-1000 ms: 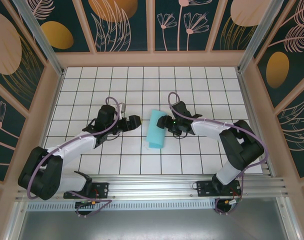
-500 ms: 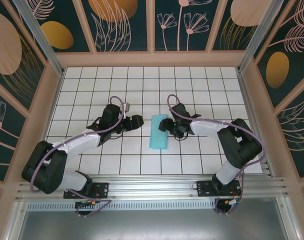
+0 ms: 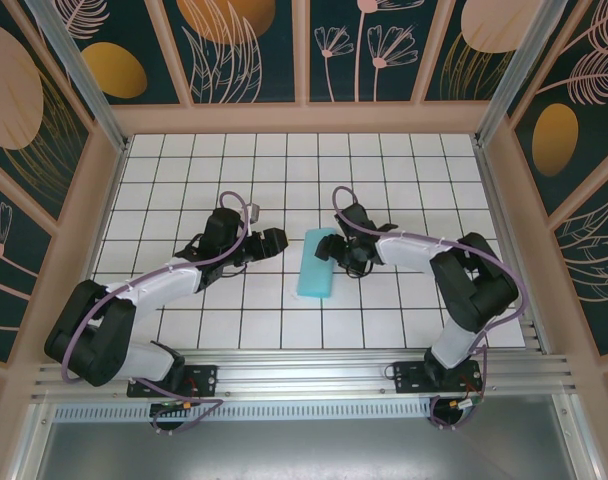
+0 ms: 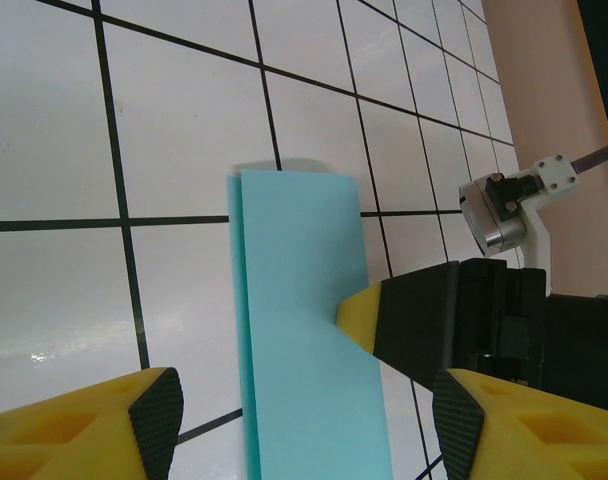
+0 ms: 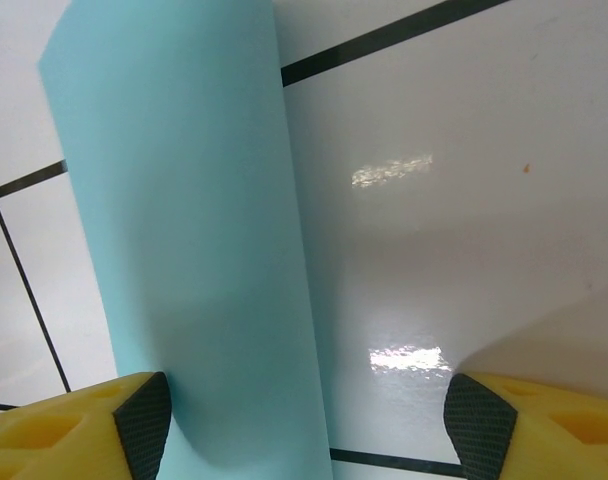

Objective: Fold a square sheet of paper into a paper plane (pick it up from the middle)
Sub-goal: Hold the square sheet of paper at the center of the table.

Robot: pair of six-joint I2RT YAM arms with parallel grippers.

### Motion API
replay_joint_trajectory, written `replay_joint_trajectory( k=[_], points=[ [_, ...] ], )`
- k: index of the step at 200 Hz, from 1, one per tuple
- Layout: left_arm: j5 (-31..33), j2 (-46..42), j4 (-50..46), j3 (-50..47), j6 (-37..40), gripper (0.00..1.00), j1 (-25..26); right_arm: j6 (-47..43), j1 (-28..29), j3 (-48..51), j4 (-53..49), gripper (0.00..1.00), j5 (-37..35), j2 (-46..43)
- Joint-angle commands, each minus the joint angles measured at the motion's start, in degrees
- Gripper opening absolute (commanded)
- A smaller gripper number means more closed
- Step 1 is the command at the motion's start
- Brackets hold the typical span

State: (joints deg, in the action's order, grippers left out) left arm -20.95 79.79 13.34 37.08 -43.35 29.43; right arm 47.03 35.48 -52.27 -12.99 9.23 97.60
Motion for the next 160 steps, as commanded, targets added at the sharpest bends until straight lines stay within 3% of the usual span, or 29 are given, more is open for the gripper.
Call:
replay_joint_trajectory(
  k=[1,100,160],
  points=[
    [0.3,-0.2,1.5,-0.1,0.6,0.7,0.4,-0.8,0.6,0.4,-1.0,0.79,-1.5,5.6],
    [0.0,-0.1,0.9,0.0,1.3,0.7,0.4,-4.7,2.0,-3.7,-6.2,0.8,-3.2,10.5],
    [-0.6,0.4,0.9,0.7,1.3,0.68,0.3,-2.4,1.9,-3.7,-6.7,0.79,-4.4,11.5]
  ],
)
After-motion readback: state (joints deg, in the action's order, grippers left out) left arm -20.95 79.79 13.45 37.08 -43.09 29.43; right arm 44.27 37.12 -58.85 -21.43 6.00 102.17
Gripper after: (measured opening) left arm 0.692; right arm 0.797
